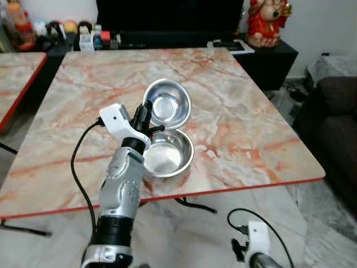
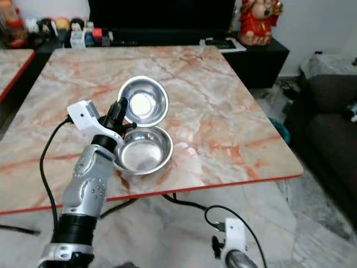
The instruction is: Setting the table
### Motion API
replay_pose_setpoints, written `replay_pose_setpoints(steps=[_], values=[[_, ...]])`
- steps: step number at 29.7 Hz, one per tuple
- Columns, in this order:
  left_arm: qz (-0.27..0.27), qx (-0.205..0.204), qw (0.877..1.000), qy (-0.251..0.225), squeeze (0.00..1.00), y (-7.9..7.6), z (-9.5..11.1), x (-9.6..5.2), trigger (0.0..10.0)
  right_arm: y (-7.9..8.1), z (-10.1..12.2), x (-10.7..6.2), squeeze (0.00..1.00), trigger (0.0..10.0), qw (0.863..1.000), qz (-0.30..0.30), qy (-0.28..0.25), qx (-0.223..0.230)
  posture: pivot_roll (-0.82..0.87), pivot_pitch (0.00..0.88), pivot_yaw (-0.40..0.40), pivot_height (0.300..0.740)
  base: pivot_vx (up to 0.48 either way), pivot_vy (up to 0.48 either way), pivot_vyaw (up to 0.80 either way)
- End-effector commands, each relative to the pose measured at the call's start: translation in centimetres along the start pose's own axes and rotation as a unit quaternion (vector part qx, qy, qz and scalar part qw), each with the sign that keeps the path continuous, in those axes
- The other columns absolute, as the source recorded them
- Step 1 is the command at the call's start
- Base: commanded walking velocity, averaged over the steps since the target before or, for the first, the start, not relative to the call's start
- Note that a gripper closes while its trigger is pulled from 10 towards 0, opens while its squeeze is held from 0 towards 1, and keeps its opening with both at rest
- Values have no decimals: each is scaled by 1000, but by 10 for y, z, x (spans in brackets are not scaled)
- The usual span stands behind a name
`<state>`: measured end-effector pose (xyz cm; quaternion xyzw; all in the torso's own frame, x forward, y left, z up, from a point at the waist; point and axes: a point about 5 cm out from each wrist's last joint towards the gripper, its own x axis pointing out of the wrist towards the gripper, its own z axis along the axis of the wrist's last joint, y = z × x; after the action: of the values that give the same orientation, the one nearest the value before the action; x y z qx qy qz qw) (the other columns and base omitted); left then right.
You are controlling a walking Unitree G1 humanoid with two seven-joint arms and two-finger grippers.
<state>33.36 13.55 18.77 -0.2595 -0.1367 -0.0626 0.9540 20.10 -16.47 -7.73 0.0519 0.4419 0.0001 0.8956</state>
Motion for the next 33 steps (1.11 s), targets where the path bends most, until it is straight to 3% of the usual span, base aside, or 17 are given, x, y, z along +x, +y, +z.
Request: replay_pose_setpoints(steps=[1, 5, 12, 23, 26, 33], values=[[-20, -1, 1000, -7, 0, -13, 1, 3, 10000, -10, -2, -2, 0, 10000, 1000, -11, 2, -7, 111, 99, -45, 715, 0, 0, 0], [-18, 1, 1000, -6, 0, -13, 1, 2, 10000, -10, 0, -2, 0, 10000, 1000, -7, -4, -19, 112, 98, -46, 715, 0, 0, 0], [-18, 2, 1000, -6, 0, -14, 2, 2, 10000, -10, 0, -2, 0, 10000, 1000, -6, -7, -8, 110, 98, -44, 715, 0, 0, 655], [-25, -13, 999, 17, 0, -14, -2, 2, 10000, -10, -3, -2, 0, 10000, 1000, -9, 1, -7, 112, 101, -44, 715, 0, 0, 0], [-17, -1, 999, 37, 0, -12, -6, 0, 10000, -9, -2, -2, 0, 10000, 1000, -8, 1, -7, 110, 100, -42, 715, 0, 0, 0], [37, -32, 997, 64, 0, 2, -12, -9, 10000, -9, -3, -2, 0, 10000, 1000, -7, 3, -7, 118, 103, -42, 715, 0, 0, 0]])
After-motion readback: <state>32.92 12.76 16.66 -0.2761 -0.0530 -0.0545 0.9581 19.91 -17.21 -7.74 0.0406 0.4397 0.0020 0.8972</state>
